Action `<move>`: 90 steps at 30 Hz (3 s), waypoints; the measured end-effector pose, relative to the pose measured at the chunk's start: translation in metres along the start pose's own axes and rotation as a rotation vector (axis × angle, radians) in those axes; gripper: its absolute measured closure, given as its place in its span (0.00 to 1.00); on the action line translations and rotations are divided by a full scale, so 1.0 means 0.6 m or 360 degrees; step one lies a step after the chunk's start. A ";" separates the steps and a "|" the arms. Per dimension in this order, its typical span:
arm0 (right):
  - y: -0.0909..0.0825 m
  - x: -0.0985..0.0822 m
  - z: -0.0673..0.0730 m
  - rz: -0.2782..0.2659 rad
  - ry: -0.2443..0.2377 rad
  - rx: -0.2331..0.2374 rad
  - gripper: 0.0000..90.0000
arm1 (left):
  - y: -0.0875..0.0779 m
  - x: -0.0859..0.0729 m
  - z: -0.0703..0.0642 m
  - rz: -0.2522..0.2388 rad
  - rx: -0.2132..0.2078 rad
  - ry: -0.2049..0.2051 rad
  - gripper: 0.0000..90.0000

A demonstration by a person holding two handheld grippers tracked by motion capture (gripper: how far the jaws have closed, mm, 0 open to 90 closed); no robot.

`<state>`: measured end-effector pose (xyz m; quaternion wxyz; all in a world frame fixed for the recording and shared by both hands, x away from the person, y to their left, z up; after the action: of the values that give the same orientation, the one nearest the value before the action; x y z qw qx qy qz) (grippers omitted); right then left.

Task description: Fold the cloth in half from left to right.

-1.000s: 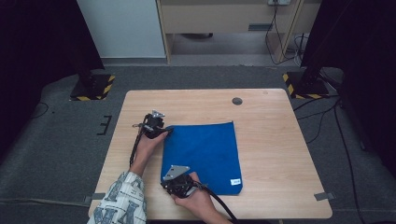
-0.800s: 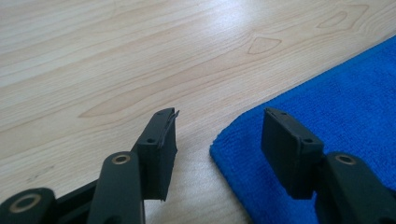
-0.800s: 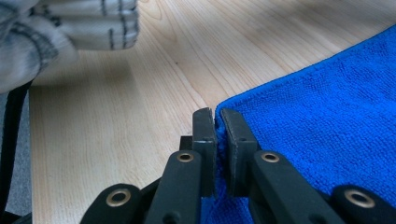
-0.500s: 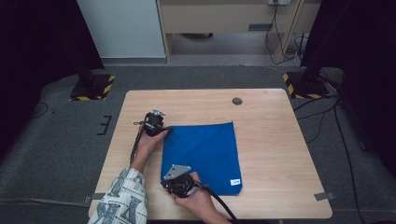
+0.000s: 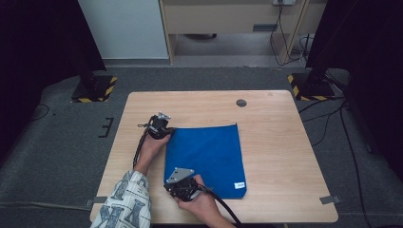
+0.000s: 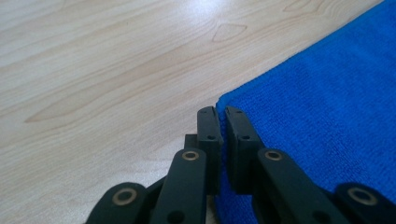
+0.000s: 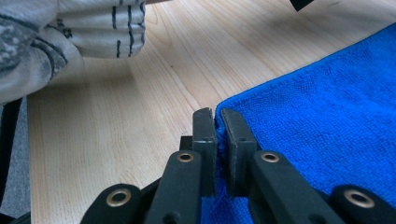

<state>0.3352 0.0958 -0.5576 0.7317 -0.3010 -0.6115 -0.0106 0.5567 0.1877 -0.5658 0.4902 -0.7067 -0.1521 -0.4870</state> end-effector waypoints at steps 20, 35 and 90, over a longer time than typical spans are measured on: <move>-0.066 0.049 -0.003 -0.0144 -0.0052 -0.0081 0.96 | -0.039 0.074 -0.039 -0.0147 0.0020 -0.0040 0.95; -0.066 0.063 0.006 -0.0131 -0.0126 -0.0122 0.96 | -0.049 0.092 -0.026 -0.0159 0.0036 -0.0042 0.96; -0.129 0.018 -0.033 -0.0144 -0.0013 -0.0195 0.96 | 0.020 0.096 -0.109 -0.0109 -0.0063 -0.0044 0.95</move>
<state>0.3256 0.0274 -0.5160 0.7081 -0.3174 -0.6257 -0.0798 0.5576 0.1118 -0.5212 0.4569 -0.7174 -0.1733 -0.4965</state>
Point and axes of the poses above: each handheld gripper's, and its own axes: y roughly forward along the jaws, x roughly out of its top, z roughly to its left, the point moved 6 cm from there along y, roughly forward along the jaws, and after that the axes turned 13 degrees about -z, right-handed, at the moved point
